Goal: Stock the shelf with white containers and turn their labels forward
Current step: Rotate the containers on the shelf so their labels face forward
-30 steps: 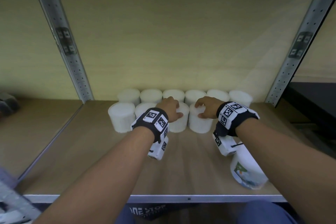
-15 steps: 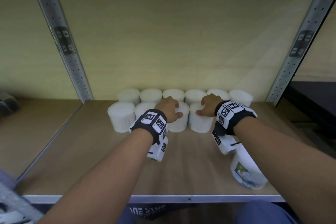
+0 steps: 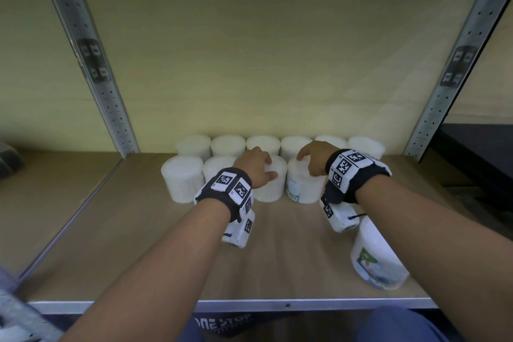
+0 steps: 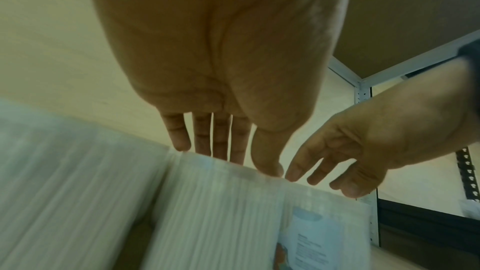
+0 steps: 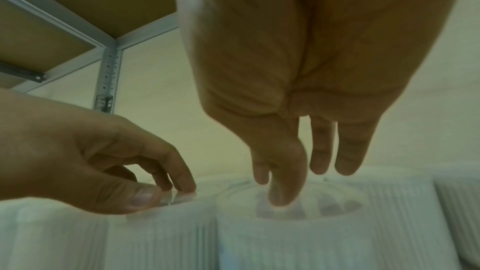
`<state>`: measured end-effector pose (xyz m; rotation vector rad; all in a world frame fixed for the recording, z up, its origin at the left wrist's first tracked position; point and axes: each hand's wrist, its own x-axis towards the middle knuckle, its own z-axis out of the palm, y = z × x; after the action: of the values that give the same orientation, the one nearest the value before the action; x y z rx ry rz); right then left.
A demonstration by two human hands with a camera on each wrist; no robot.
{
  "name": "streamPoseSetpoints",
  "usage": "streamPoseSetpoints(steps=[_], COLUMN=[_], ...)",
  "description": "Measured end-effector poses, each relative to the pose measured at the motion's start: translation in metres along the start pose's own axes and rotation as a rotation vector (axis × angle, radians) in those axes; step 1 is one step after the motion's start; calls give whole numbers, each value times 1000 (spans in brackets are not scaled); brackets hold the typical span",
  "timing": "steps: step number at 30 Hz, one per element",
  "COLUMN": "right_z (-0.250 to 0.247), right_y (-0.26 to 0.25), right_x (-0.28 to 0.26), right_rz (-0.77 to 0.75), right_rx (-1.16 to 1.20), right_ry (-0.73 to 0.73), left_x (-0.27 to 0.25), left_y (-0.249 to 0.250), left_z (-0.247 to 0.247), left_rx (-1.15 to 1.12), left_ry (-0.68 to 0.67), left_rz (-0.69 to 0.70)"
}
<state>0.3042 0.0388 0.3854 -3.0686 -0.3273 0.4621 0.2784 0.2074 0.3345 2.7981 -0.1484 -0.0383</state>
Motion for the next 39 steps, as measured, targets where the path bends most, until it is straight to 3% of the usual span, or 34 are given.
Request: streamPoseSetpoints(steps=[4, 13, 23, 26, 30, 39], right_z=[5, 14, 0, 0, 9, 16], right_y=[-3, -3, -2, -3, -4, -1], right_x=[4, 8, -1, 0, 5, 10], right_rz=[55, 90, 16, 5, 72, 81], right_rx=[-23, -42, 49, 106, 14, -18], right_ry=[150, 94, -44, 15, 165, 130], left_x=[-1, 0, 0, -1, -1, 0], left_y=[0, 0, 0, 0, 0, 0], left_z=[0, 1, 1, 0, 1, 1], left_rx=[-13, -16, -25, -24, -23, -21], left_ry=[0, -2, -2, -4, -7, -20], left_rz=[-3, -4, -3, 1, 1, 2])
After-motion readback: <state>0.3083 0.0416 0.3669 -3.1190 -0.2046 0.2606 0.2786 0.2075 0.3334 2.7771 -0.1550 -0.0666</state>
